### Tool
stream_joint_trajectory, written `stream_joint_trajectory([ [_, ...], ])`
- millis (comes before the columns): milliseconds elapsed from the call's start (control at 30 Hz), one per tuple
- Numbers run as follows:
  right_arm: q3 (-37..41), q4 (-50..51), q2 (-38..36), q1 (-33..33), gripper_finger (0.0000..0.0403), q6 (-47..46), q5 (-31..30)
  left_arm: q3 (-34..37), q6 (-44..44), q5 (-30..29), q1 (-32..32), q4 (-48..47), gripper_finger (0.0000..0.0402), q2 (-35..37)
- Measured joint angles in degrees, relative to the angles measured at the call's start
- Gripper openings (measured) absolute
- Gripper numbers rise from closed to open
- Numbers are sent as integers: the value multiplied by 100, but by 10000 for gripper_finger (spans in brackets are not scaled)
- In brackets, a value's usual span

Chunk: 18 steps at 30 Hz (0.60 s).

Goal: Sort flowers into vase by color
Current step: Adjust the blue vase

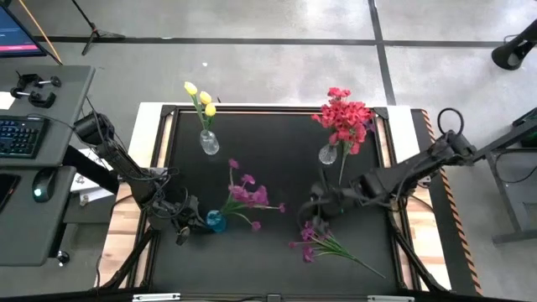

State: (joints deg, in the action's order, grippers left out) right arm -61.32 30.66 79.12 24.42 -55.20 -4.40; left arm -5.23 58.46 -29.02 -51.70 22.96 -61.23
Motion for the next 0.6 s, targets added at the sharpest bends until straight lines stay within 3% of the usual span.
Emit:
stream_joint_trajectory([
  [133, 412, -41, -1, 493, 0, -412, 17, 0, 2, -2, 0, 0, 0, 0],
  [300, 1148, -1332, 208, 760, 0, -553, -35, 0, 80, -2, 0, -13, 0, 0],
  [433, 1563, -2944, 734, 733, 0, 119, -228, 0, 149, 15, 0, -57, 0, 0],
  [600, 1486, -4624, 1814, 454, 0, 1288, -592, 0, 150, 15, 0, -51, 0, 0],
])
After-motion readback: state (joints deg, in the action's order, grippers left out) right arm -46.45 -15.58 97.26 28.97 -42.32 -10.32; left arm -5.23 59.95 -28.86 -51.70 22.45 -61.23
